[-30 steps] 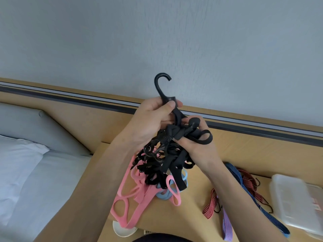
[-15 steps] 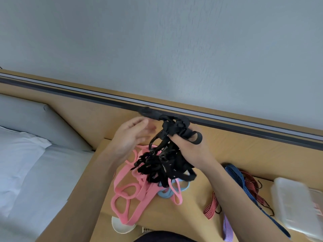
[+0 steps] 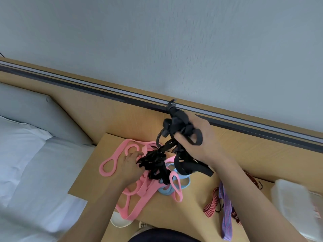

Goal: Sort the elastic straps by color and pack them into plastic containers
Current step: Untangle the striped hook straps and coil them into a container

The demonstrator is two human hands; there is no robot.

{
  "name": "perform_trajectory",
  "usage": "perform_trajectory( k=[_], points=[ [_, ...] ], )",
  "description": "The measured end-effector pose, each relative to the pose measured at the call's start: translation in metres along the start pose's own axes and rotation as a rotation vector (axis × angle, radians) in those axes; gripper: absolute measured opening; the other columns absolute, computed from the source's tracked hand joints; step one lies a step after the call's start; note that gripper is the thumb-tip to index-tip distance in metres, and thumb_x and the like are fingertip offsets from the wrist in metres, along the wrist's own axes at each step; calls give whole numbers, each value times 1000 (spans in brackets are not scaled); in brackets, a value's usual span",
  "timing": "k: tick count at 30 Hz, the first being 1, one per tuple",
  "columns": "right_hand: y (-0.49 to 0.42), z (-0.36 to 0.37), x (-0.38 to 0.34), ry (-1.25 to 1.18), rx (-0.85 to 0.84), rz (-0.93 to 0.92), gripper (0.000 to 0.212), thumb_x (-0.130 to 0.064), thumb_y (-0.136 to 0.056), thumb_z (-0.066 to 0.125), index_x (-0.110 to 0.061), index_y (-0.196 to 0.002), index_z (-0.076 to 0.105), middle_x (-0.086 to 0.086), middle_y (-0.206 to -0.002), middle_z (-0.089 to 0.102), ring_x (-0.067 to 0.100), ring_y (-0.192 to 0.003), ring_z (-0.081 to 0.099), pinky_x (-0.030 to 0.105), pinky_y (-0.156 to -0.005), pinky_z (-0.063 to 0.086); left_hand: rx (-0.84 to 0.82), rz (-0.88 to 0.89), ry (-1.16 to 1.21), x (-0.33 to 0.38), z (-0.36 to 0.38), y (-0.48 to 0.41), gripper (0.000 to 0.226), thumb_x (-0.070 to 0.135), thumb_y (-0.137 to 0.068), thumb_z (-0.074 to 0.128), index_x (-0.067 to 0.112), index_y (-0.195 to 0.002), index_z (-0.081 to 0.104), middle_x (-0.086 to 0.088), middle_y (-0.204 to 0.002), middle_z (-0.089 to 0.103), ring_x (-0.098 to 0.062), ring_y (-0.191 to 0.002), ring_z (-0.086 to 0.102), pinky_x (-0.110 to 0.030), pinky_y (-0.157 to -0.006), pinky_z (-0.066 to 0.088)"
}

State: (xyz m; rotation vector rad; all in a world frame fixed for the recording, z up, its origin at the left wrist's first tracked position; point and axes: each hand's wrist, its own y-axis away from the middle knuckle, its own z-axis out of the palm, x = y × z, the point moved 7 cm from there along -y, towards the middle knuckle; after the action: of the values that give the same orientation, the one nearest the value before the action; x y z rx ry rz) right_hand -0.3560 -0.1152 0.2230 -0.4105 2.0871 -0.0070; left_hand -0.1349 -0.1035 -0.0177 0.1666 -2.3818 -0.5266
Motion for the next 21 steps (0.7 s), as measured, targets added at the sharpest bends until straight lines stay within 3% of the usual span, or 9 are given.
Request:
perform_trajectory(
  k=[3,7,10,12,17,20,21],
  points=[
    [1,13,-18,358,-133,-114,24,-18,-92,66,-29,-107,51,-11,-84,61,16,-75,58,36,-63,50,30,-27,-95,-8,4,-6,47,26,-87,61,29,-134,55,-3,-140,53,-28,-129,42,-42,-109,32],
    [1,20,-32,494,-162,-225,34,-32,-92,50,-22,-123,59,-7,-90,62,17,-78,52,30,-61,34,-3,-79,-135,-21,5,-9,40,21,-87,55,37,-124,58,3,-126,61,-25,-117,50,-47,-95,49],
    [1,15,-26,489,-154,-200,39,-32,-86,45,-22,-120,62,-8,-91,63,18,-80,54,29,-61,35,42,-80,-74,-30,4,-11,26,20,-95,55,32,-117,62,3,-111,67,-17,-96,61,-33,-70,51],
    [2,14,-19,492,-151,-185,36,-28,-86,47,-22,-117,63,-10,-87,60,18,-77,52,30,-59,35,76,-68,6,-33,3,-13,18,20,-99,54,25,-111,67,2,-106,70,-13,-86,63,-25,-62,47],
    [1,12,-4,497,-134,-135,24,-21,-91,57,-20,-115,63,-9,-85,58,19,-76,52,32,-59,39,196,4,79,-22,-8,-12,21,15,-99,55,9,-87,71,-1,-87,63,-24,-88,58,-34,-67,44],
    [4,13,5,476,-148,-86,21,-17,-94,63,-21,-115,61,-7,-87,61,21,-79,55,38,-64,48,284,58,54,-4,-22,-5,21,17,-100,56,11,-97,75,0,-105,57,-19,-101,52,-36,-85,43],
    [5,13,9,466,-151,-67,22,-16,-94,64,-22,-115,61,-7,-87,61,20,-79,56,39,-65,49,260,86,47,5,-23,-3,20,17,-100,55,14,-100,75,1,-108,57,-16,-99,54,-33,-84,44]
  ],
)
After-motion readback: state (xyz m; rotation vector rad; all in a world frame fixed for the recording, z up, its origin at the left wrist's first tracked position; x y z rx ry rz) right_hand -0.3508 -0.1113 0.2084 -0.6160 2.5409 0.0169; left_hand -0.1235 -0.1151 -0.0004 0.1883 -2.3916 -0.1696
